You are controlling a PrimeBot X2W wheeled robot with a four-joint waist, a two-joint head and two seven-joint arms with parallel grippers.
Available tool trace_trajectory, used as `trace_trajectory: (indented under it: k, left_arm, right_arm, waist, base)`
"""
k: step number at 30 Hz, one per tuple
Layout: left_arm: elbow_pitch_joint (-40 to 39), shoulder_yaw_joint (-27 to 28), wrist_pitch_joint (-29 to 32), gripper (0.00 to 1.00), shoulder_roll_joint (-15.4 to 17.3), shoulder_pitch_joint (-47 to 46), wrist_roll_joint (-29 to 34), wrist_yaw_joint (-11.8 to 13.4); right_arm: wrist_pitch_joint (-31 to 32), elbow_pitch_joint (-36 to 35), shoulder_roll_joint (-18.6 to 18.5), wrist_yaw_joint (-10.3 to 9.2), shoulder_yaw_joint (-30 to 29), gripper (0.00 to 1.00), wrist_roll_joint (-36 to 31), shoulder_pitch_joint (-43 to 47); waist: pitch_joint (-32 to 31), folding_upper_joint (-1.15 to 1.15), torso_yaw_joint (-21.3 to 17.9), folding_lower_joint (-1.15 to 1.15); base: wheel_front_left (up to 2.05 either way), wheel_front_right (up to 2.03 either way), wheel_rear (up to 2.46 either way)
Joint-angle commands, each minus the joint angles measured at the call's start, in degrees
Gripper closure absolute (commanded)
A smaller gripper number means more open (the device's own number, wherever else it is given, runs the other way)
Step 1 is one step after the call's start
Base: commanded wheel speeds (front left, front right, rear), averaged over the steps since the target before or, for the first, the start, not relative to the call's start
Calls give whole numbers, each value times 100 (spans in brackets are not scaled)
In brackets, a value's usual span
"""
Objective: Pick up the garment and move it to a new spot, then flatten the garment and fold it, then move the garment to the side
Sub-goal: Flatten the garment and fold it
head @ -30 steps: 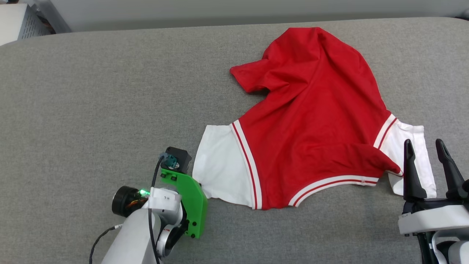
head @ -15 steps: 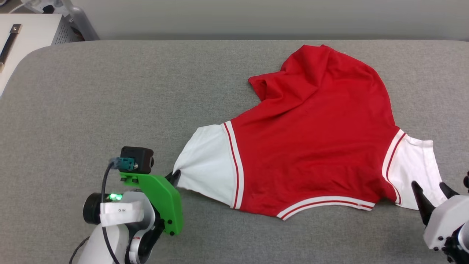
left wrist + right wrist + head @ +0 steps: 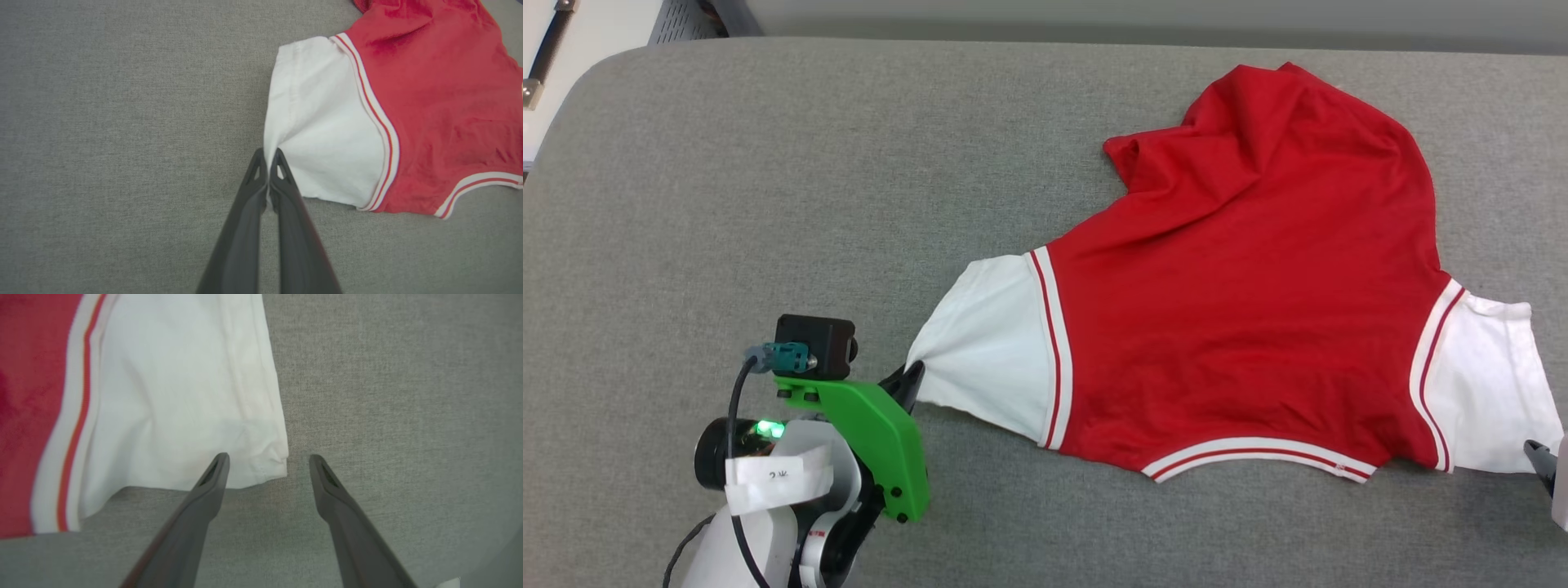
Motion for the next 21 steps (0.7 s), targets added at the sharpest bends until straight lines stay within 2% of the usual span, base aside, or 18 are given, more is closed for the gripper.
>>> trace_trajectory:
  k: [1,14,15,16,17,21]
  left_arm:
    - [-51,-8,29,100,31,66,-39,11]
    - [-61,-69,-15,100,24,30,-67,25]
    - [-53,-71,-17,100,27,25,-71,26]
    - [-45,-72,-18,100,28,22,-74,27]
    - [-33,-73,-20,100,30,19,-79,29]
    - [35,-66,-24,100,39,37,-103,43]
  right_arm:
    - [20,70,-46,-5,-21,0,-91,-73]
    - [-27,584,98,-5,182,0,182,-3]
    - [-3,626,87,-5,247,50,211,27]
    - [6,651,79,-5,294,69,235,49]
    - [-1,667,74,-5,339,100,272,68]
    - [-144,654,27,-5,415,100,382,80]
  waist:
    - [83,0,78,0]
    - [240,0,180,0]
    - [240,0,181,0]
    - [238,0,181,0]
    - [230,0,180,0]
    - [125,0,154,0]
  base:
    - [0,0,0]
    - [0,0,0]
    - [0,0,0]
    - [0,0,0]
    - [0,0,0]
    - [0,0,0]
